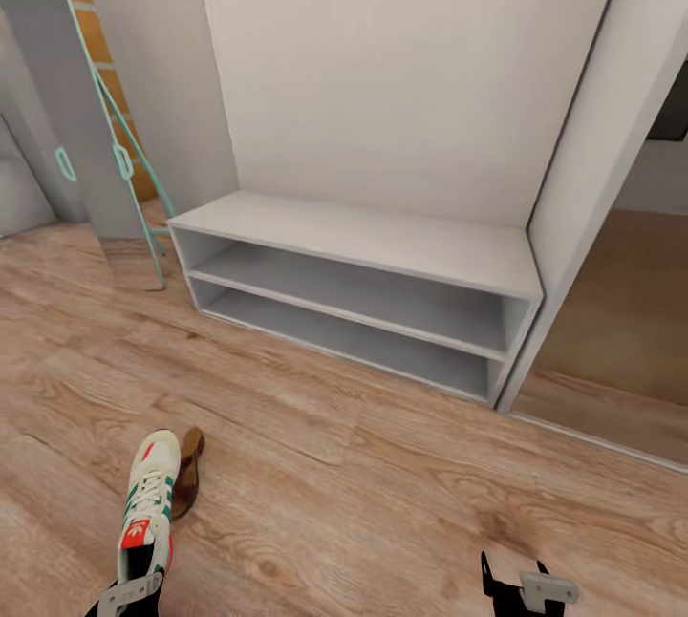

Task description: Pick up the two gym shoes and the two sandals from the corridor floor and place them onto the hallstand (shoe rack) in the corridor, making sure they are on the rack and not on the floor. Arrange them so the two gym shoes are next to each other and the two sandals are next to each other.

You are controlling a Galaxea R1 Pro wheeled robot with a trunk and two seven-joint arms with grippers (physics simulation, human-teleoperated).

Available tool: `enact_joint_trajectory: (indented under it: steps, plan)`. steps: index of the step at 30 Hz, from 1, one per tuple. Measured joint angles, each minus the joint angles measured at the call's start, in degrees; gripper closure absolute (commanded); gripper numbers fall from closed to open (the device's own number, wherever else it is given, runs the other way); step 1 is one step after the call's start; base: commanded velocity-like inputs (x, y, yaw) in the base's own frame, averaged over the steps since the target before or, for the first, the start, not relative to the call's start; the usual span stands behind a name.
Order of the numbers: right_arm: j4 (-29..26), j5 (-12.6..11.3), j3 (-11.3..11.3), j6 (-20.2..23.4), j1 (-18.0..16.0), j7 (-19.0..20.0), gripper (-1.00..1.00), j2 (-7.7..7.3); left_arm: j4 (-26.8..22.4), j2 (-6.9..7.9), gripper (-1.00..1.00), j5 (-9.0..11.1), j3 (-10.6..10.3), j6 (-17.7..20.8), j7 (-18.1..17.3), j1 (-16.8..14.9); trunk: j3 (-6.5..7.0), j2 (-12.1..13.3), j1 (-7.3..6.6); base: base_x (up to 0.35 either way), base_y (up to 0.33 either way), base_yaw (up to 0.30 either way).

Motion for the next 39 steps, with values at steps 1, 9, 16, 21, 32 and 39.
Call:
enact_joint_trajectory:
  steps: [1, 9, 16, 21, 32, 39]
  plan:
    - [0.0, 0.0, 0.0, 0.0, 0.0, 0.0, -1.00, 0.00, 0.0, 0.00, 1.00, 0.0, 0.0, 0.0, 0.0, 0.0, -0.03, 0.0, 0.00, 0.000, 0.000, 0.274]
    - [0.0, 0.0, 0.0, 0.0, 0.0, 0.0, -1.00, -0.01, 0.0, 0.00, 1.00, 0.0, 0.0, 0.0, 0.0, 0.0, -0.23, 0.0, 0.00, 0.000, 0.000, 0.274]
    - [0.0, 0.0, 0.0, 0.0, 0.0, 0.0, -1.00, -0.03, 0.0, 0.00, 1.00, 0.0, 0.0, 0.0, 0.0, 0.0, -0.41, 0.0, 0.00, 0.000, 0.000, 0.274]
    - [0.0, 0.0, 0.0, 0.0, 0.0, 0.0, -1.00, 0.01, 0.0, 0.00, 1.00, 0.0, 0.0, 0.0, 0.0, 0.0, -0.54, 0.0, 0.00, 0.000, 0.000, 0.274]
    - [0.1, 0.0, 0.0, 0.0, 0.0, 0.0, -1.00, 0.02, 0.0, 0.00, 1.00, 0.0, 0.0, 0.0, 0.0, 0.0, -0.83, 0.0, 0.00, 0.000, 0.000, 0.274]
    - [0.1, 0.1, 0.0, 0.0, 0.0, 0.0, -1.00, 0.02, 0.0, 0.00, 1.00, 0.0, 0.0, 0.0, 0.0, 0.0, -1.01, 0.0, 0.00, 0.000, 0.000, 0.274]
